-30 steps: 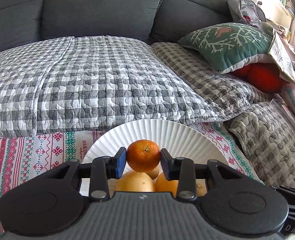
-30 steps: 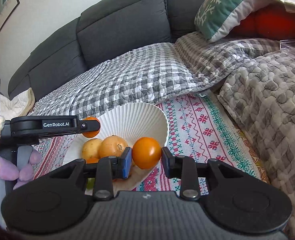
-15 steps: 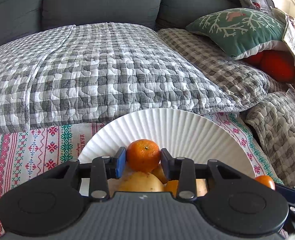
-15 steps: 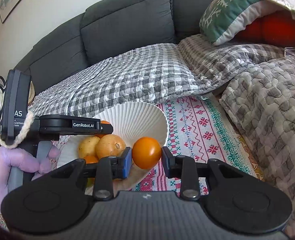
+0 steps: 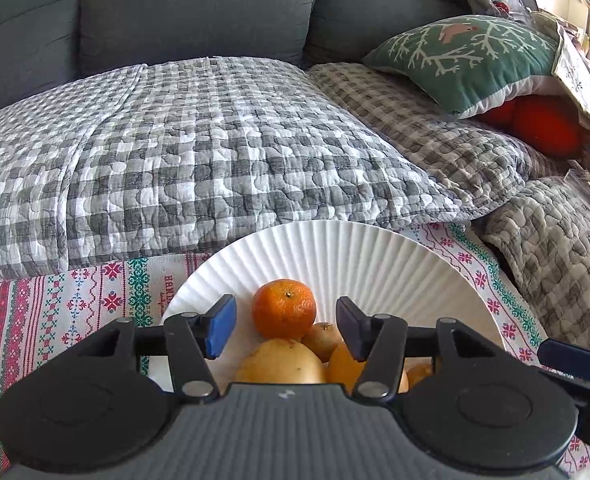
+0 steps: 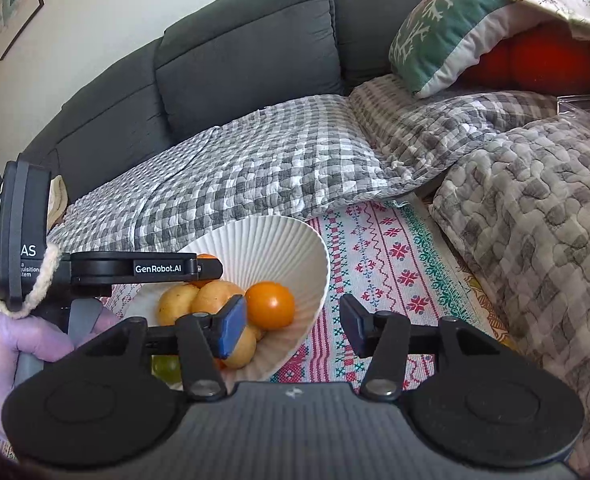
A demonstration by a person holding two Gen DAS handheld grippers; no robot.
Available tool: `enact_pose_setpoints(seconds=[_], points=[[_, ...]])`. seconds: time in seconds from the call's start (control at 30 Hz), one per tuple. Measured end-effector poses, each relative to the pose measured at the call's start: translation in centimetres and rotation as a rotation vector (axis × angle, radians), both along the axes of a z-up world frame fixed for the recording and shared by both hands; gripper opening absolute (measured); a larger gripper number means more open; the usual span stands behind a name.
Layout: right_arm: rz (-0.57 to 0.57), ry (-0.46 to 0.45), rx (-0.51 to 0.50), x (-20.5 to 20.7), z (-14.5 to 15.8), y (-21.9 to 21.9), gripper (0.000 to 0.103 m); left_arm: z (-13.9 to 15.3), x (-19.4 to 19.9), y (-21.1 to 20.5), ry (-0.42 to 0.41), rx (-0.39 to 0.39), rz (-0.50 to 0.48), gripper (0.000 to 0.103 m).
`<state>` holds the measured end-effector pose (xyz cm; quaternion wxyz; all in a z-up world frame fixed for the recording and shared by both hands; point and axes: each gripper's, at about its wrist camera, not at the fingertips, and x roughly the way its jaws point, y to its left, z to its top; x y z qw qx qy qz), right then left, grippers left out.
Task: Organize fruits
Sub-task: 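Lower the mandarin and tomato onto the plate and open both tools, then withdraw both open tools from the plate back toward the fruit pile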
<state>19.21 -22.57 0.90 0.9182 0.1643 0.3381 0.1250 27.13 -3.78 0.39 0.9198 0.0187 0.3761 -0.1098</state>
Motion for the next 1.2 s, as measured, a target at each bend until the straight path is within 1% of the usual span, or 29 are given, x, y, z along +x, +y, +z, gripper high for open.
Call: enact_pose_setpoints(seconds=[0.07,0.17,0.2,0.27,0.4,0.53,0.7,0.87,0.93,1.03,1.2], points=[[-0.008,-0.006,0.004,-0.2,0.3,-0.3,0.062,0.4,-0.6,0.2,-0.007,-0.001,0.000,0.061],[-0.019,-0.008,0.014,-0.7,0.6,-0.9,0.070,0.9,-1.8,0.7,-0.016,-0.004,0.004,0.071],[-0.023,-0.007,0.018,-0.8,0.7,-1.1,0.071,1.1,-2.2,0.9,-0.017,-0.008,0.006,0.073],[-0.033,-0.004,0.021,-1.1,0.9,-1.5,0.076,1.4,-3.2,1.4,-0.019,-0.017,0.011,0.077],[-0.057,0.003,0.019,-2.0,1.2,-2.3,0.082,2.0,-5.0,2.1,-0.019,-0.023,0.028,0.079],[-0.068,0.009,0.005,-3.0,1.6,-2.8,0.088,2.4,-7.4,2.9,-0.020,-0.044,0.056,0.085],[-0.058,0.006,-0.011,-4.5,2.2,-2.9,0.093,2.6,-10.2,3.6,-0.008,-0.068,0.076,0.088],[-0.025,-0.005,-0.034,-6.3,2.9,-2.4,0.099,2.8,-12.9,4.1,0.005,-0.068,0.087,0.090],[-0.005,-0.009,-0.052,-7.1,3.2,-2.1,0.100,2.8,-14.0,4.4,0.007,-0.066,0.093,0.091],[0.012,-0.002,-0.059,-8.1,3.4,-1.7,0.102,2.7,-15.6,4.8,0.010,-0.062,0.103,0.095],[0.036,-0.009,-0.090,-9.2,3.8,-1.1,0.103,1.8,-18.0,5.4,0.014,-0.073,0.114,0.095]])
